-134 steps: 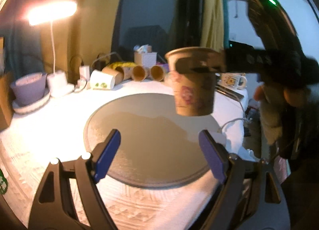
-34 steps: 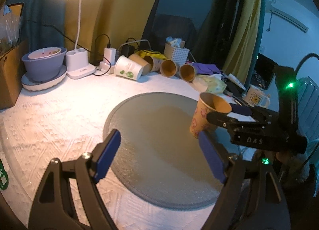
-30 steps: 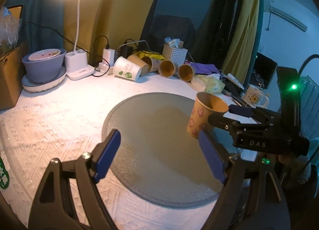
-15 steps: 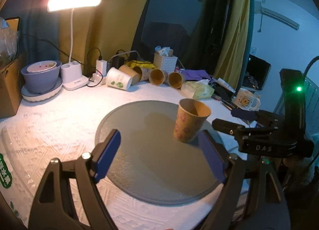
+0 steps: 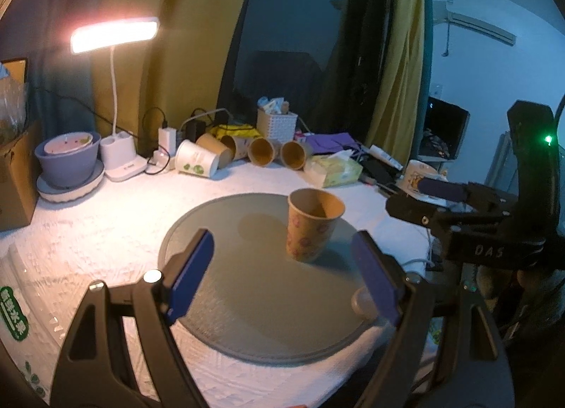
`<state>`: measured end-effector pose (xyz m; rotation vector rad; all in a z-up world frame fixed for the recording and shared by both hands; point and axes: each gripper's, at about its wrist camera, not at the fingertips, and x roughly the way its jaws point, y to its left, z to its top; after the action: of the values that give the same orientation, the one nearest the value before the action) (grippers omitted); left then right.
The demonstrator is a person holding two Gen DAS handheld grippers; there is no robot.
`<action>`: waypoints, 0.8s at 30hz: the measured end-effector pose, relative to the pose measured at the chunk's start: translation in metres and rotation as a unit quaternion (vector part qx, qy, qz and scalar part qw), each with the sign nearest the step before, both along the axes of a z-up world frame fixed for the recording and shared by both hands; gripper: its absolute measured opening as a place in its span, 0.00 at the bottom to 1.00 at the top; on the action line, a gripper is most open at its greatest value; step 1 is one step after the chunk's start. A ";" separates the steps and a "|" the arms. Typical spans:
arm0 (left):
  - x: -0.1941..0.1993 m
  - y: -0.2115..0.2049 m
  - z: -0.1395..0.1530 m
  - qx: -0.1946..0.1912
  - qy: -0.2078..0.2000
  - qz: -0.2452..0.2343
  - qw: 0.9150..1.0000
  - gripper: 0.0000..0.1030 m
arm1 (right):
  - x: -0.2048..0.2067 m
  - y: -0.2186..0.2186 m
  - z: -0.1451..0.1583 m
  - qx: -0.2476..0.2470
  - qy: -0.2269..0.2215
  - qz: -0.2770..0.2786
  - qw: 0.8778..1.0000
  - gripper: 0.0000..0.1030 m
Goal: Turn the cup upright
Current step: 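Open the right gripper and pull it back from the cup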
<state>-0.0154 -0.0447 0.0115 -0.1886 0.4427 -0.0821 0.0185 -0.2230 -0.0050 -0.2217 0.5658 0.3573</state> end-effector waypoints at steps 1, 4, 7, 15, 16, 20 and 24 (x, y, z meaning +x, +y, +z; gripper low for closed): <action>-0.001 0.000 0.001 0.001 -0.002 -0.001 1.000 0.80 | -0.002 -0.001 0.002 0.001 -0.003 0.000 1.000 0.78; -0.003 -0.002 0.005 0.002 -0.007 -0.003 1.000 0.80 | -0.008 -0.002 0.007 0.003 -0.010 -0.001 1.000 0.78; -0.007 -0.004 0.009 0.004 -0.012 -0.004 1.000 0.80 | -0.013 -0.004 0.013 0.004 -0.017 -0.001 1.000 0.78; -0.015 -0.009 0.020 0.009 -0.027 -0.008 1.000 0.80 | -0.028 -0.008 0.027 0.007 -0.036 -0.001 0.999 0.78; -0.016 -0.010 0.021 0.010 -0.030 -0.008 0.999 0.80 | -0.031 -0.008 0.028 0.007 -0.038 -0.002 0.999 0.78; -0.022 -0.012 0.027 0.014 -0.039 -0.009 0.999 0.80 | -0.037 -0.010 0.034 0.007 -0.046 -0.002 0.999 0.78; -0.026 -0.014 0.032 0.017 -0.047 -0.010 0.999 0.80 | -0.044 -0.011 0.040 0.007 -0.054 0.000 0.998 0.78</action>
<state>-0.0418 -0.0589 0.0430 -0.1469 0.3520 -0.1021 -0.0258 -0.2337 0.0352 -0.2251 0.4561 0.3465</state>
